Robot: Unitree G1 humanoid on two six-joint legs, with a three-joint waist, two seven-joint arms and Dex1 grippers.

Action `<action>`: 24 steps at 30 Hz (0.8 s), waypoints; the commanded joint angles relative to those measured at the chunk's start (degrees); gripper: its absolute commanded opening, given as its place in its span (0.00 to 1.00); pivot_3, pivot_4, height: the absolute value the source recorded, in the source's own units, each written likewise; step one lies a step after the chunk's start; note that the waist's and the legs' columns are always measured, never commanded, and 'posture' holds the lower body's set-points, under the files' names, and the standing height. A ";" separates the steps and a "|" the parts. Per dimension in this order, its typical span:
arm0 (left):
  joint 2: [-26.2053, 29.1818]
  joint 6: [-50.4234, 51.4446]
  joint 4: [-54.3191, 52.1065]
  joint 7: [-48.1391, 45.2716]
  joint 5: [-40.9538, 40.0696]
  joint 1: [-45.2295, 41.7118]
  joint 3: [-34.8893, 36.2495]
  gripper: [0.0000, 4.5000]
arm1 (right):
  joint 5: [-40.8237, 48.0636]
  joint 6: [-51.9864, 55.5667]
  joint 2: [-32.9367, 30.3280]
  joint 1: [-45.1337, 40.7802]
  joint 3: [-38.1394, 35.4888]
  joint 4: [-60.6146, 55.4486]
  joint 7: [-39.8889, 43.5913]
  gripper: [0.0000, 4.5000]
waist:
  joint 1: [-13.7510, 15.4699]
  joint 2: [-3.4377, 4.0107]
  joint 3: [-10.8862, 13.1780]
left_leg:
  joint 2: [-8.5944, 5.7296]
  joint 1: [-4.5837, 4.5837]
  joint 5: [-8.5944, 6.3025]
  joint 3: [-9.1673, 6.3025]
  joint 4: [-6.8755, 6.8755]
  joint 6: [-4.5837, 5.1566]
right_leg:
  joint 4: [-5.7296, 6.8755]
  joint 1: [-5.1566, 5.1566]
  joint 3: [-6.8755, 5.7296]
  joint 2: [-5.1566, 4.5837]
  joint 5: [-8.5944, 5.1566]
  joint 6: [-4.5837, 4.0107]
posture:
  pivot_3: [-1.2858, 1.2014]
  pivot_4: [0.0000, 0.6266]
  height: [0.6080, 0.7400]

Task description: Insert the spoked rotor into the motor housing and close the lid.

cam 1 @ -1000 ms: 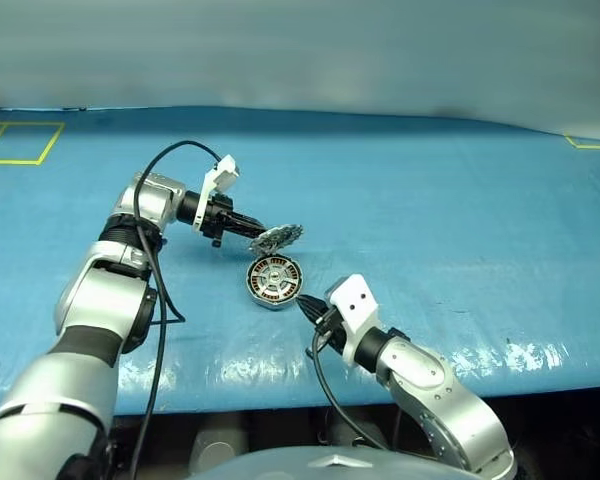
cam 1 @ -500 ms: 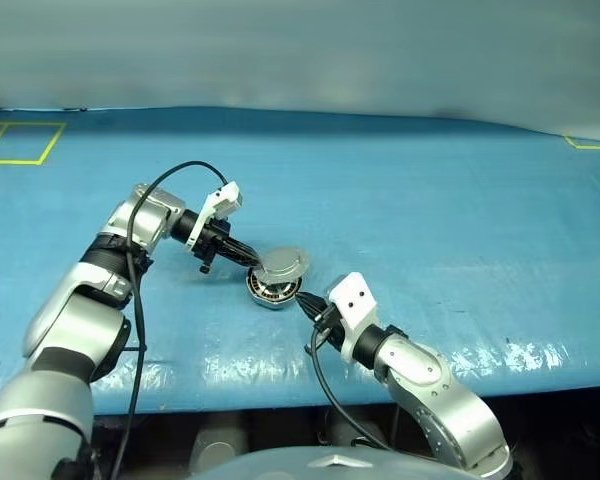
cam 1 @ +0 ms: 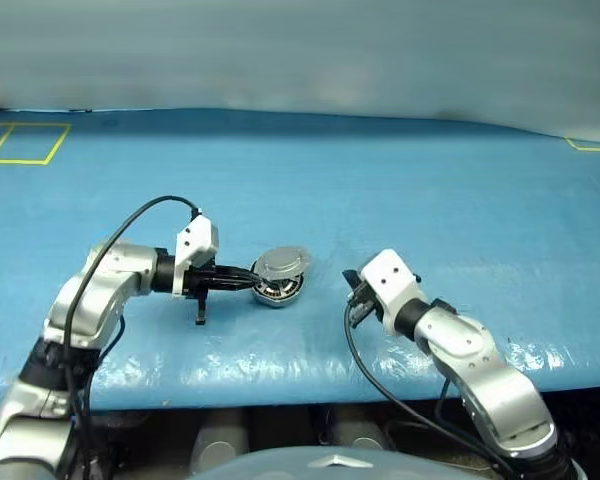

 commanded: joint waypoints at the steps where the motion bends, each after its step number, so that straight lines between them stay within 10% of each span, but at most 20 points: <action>1: -5.64 -4.53 -9.11 10.56 0.33 6.78 3.31 0.01 | 0.55 -0.02 -0.76 -4.08 -1.53 0.50 1.43 0.00 | 0.08 0.02 0.00 | 0.00 0.01 0.00 0.00 0.01 0.00 | 0.01 0.03 0.03 -0.07 0.00 0.01 | 0.52 0.24 1.00; 5: -13.61 -12.84 -14.24 21.43 6.11 16.78 1.51 0.00 | 2.51 -2.17 -1.90 -9.99 -2.10 4.88 6.04 0.14 | 0.06 0.00 0.00 | -0.02 0.00 -0.03 0.16 0.12 0.10 | -0.09 0.07 0.23 -0.16 0.22 -0.14 | 0.52 0.24 1.00; 17: -23.35 -28.73 -9.57 35.80 15.32 28.78 -4.81 0.00 | 7.22 -14.32 -3.16 -25.85 1.95 28.46 25.38 0.99 | -0.40 0.02 0.00 | -0.06 0.15 0.01 0.79 0.13 0.19 | -0.13 0.03 0.38 -0.06 0.22 -0.15 | 0.52 0.24 1.00; 24: -23.95 -34.56 -5.60 35.72 13.84 32.22 -5.37 0.00 | 9.33 -14.58 -1.16 -32.06 4.98 37.86 34.56 0.99 | -0.63 0.06 0.03 | -0.04 0.11 0.00 0.86 0.04 0.21 | -0.13 -0.11 0.40 -0.05 0.37 -0.41 | 0.52 0.24 1.00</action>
